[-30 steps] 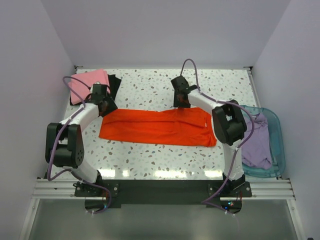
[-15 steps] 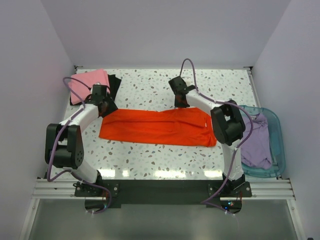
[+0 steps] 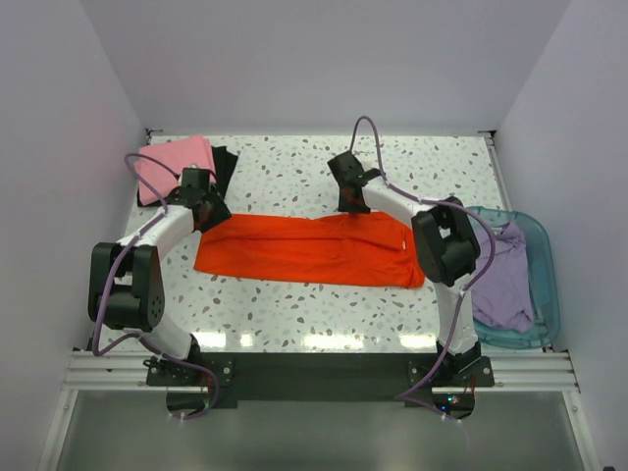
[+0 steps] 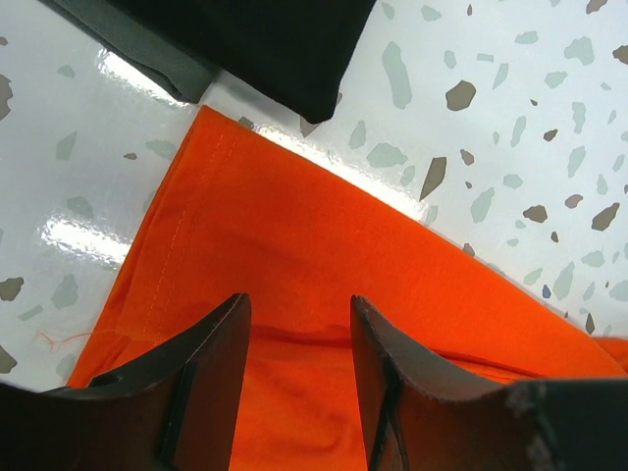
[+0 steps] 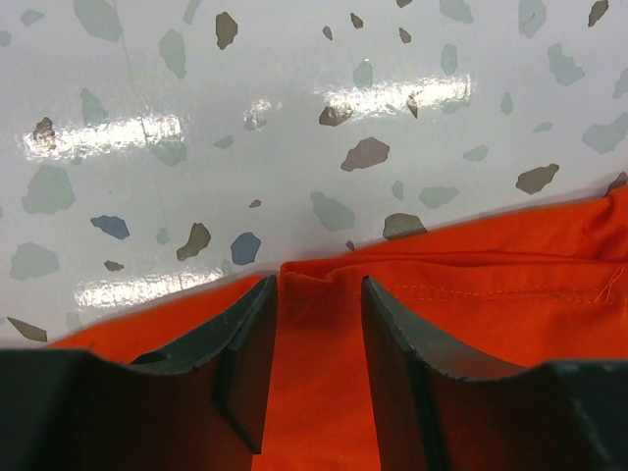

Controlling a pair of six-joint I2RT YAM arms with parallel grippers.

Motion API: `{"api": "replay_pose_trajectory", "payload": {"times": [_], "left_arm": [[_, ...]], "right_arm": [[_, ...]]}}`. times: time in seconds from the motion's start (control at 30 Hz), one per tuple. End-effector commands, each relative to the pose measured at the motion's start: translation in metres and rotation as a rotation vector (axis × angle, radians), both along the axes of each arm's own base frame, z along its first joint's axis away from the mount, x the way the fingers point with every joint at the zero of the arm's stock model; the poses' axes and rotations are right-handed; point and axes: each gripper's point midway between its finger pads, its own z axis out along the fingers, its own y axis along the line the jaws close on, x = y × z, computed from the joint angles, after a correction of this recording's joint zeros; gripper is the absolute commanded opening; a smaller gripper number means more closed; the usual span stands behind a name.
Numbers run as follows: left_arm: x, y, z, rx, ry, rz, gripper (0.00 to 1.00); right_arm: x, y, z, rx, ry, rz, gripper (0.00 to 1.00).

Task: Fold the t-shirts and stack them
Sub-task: Fold the tshirt

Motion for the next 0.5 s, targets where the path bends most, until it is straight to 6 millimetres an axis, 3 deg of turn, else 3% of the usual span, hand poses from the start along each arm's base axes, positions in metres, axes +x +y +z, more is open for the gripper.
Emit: {"api": "replay_pose_trajectory", "payload": {"times": [0.0, 0.23, 0.4, 0.47], "left_arm": [[0.007, -0.004, 0.015, -0.001, -0.062, -0.029, 0.5], [0.007, -0.004, 0.014, -0.003, -0.059, -0.027, 0.5], [0.006, -0.004, 0.013, -0.002, -0.056, -0.027, 0.5], [0.006, -0.004, 0.012, -0.003, -0.055, -0.024, 0.49]], "right_arm": [[0.011, 0.003, 0.009, -0.019, -0.044, -0.015, 0.43], [0.01, 0.005, 0.001, -0.029, -0.025, -0.015, 0.36], [0.007, 0.0, 0.005, -0.044, -0.04, -0.041, 0.08], [0.007, -0.003, 0.012, -0.042, -0.056, -0.05, 0.04]]}}
